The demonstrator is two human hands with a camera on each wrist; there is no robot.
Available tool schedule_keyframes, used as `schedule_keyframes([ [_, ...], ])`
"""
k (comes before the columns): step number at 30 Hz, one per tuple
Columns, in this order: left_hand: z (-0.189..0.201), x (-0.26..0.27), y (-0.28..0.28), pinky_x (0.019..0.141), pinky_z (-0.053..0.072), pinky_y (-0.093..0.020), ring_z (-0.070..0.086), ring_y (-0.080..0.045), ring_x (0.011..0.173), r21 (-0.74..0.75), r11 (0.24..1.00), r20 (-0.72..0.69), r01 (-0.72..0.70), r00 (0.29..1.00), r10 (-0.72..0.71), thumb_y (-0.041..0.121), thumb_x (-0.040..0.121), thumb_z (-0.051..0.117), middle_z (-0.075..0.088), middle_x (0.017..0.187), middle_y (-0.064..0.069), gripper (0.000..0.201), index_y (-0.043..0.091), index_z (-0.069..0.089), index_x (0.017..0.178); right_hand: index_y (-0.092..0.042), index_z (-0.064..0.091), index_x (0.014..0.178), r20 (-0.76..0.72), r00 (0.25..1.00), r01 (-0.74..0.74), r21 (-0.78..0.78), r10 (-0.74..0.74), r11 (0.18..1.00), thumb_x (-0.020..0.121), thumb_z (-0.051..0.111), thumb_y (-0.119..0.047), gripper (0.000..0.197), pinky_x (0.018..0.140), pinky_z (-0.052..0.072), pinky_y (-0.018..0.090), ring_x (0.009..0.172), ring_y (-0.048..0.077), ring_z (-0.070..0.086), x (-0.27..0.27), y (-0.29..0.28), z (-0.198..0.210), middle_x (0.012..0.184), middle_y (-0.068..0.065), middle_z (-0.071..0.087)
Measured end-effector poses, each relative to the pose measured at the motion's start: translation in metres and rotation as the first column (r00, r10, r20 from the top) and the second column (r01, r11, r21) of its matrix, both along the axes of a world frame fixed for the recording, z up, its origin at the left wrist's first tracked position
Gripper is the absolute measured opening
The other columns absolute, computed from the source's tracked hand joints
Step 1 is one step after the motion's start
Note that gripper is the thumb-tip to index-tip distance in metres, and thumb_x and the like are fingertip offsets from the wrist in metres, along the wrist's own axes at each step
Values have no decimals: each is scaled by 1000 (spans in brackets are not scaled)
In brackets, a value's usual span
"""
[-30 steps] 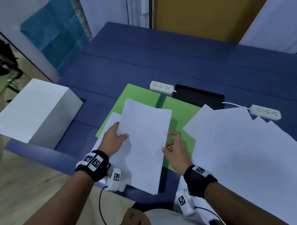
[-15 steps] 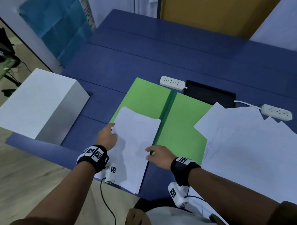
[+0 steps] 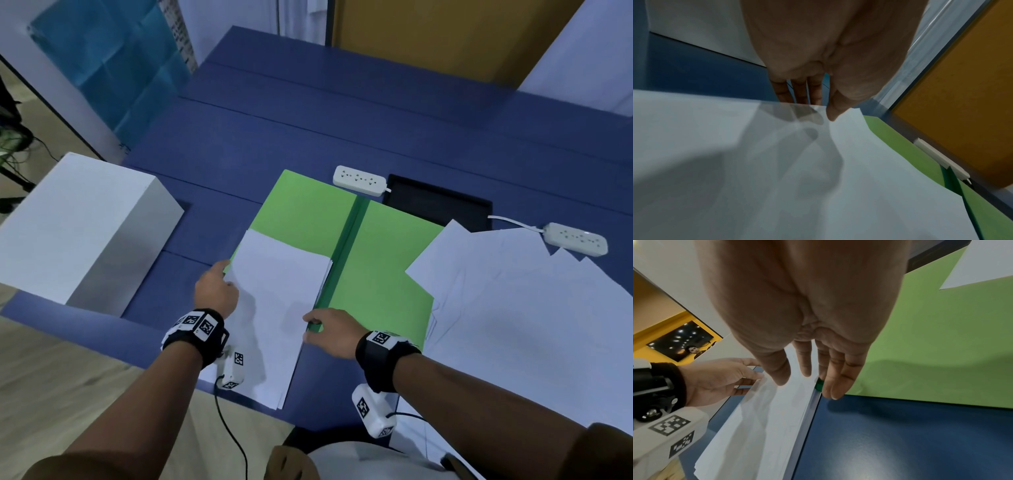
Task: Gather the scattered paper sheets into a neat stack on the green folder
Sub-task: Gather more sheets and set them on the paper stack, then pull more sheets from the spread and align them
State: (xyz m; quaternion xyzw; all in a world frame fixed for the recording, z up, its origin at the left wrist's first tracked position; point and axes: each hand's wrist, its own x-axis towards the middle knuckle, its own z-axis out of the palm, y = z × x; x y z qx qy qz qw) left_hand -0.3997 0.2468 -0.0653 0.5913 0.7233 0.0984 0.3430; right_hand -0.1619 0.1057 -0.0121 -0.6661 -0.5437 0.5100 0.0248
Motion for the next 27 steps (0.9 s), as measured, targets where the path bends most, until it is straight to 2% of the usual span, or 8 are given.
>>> schedule_keyframes([
  [3,-2,2,0,110,46,-45,53,-34,135,-29,998,-2,54,999,-54,12,97,60,56,148,-13,58,20,47,153,-14,53,151,-12,1000,19,1,-19,1000,103,63,-32,52,114,38,28,142,20,50,5,-4,-1,155,5,54],
  [7,2,14,-1,115,39,-52,46,-33,142,-37,993,-76,109,991,-112,26,97,64,50,156,-6,63,24,41,156,-17,54,151,-42,998,47,-5,-47,999,103,63,-33,51,110,37,25,142,19,50,17,-9,0,155,3,54],
  [11,13,44,-7,111,42,-53,51,-34,134,64,981,-72,182,981,-178,29,95,66,56,145,-13,57,24,49,150,-18,57,146,-67,990,122,10,-121,992,102,65,-31,47,112,40,28,139,19,53,35,-14,4,151,4,57],
  [16,27,107,-34,108,44,-54,57,-31,125,100,939,-12,329,944,-329,33,95,66,61,133,-9,45,26,58,139,-18,60,143,-66,974,219,38,-216,975,101,66,-30,44,108,43,29,133,18,57,67,-27,10,143,5,62],
  [23,42,207,-94,103,50,-46,63,-25,115,109,845,22,524,848,-529,31,93,71,65,127,-5,43,24,61,135,-20,60,142,-69,946,322,76,-317,944,100,67,-35,46,100,46,29,123,19,61,133,-66,13,137,2,65],
  [27,46,264,-129,96,52,-33,61,-16,103,68,805,40,589,805,-592,27,94,72,66,124,-3,42,21,61,135,-22,64,137,-119,878,472,52,-464,880,98,69,-34,42,99,55,39,111,20,64,193,-106,8,128,1,65],
])
